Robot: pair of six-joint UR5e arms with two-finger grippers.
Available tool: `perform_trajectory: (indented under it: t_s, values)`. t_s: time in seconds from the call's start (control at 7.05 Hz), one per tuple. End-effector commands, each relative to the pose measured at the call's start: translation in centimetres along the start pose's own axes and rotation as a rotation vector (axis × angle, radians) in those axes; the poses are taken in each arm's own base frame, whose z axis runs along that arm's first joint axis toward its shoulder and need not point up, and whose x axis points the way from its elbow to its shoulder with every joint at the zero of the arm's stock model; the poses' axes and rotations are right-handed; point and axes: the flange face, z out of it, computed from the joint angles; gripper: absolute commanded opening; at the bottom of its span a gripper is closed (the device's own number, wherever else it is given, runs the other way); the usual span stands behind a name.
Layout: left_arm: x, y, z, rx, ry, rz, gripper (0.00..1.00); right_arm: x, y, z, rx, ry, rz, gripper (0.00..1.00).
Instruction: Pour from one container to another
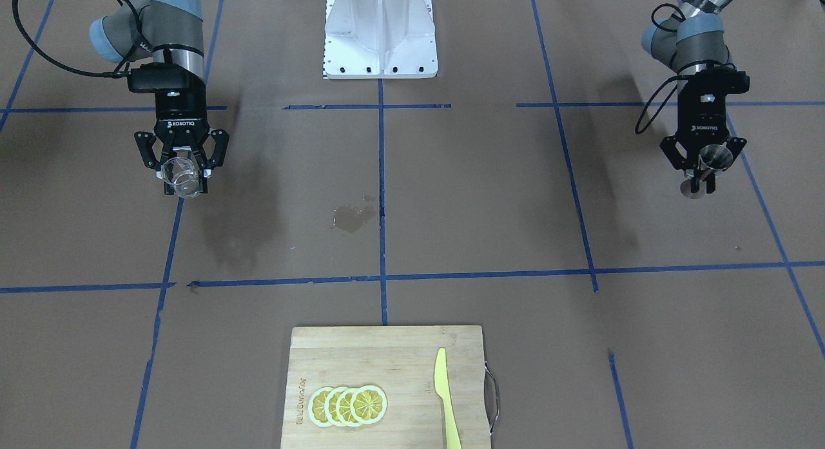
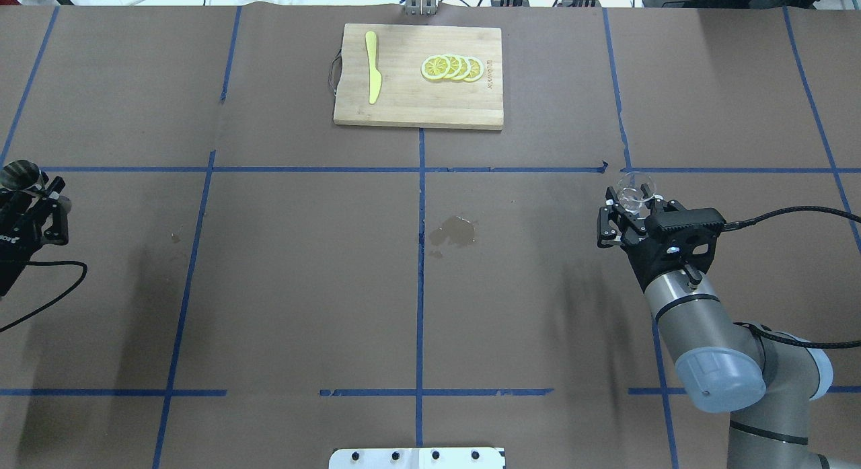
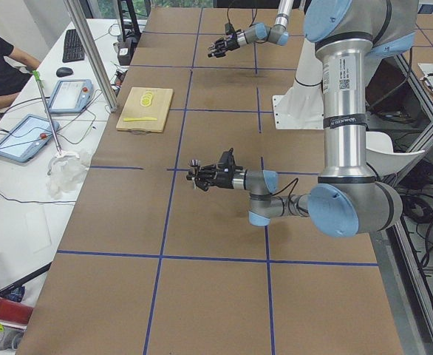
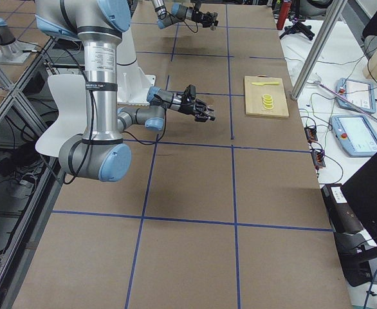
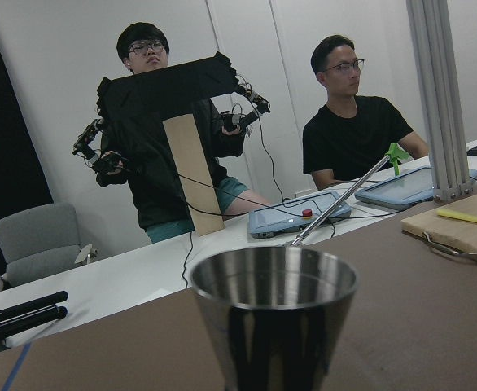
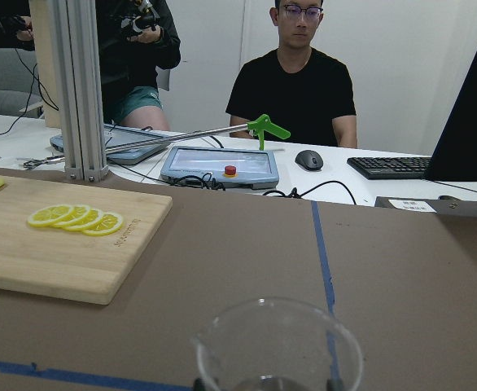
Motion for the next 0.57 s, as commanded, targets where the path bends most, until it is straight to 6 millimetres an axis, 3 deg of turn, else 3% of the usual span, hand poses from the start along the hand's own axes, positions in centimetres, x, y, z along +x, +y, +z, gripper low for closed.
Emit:
perform_trajectory:
  t_s: [0.0,0.14,0.28,0.43]
  values:
    - [-0.7,1.5,-0.7,-0.013,-0.017,-0.107,0.0,-0.2,0.1,0.0,-0.001,-0.003,0.001,0.0]
    - [0.5,2.0,-1.4,-0.027,0.007,-0.185,0.0,-0.2,0.1,0.0,-0.001,-0.004,0.002,0.0]
    - [3.0,2.6,-2.6,-0.027,0.028,-0.245,0.0,-0.3,0.1,0.0,-0.001,-0.004,0.002,0.0]
    - [3.7,2.7,-3.0,-0.03,0.041,-0.287,0.0,-0.3,0.1,0.0,0.001,-0.004,0.004,0.0]
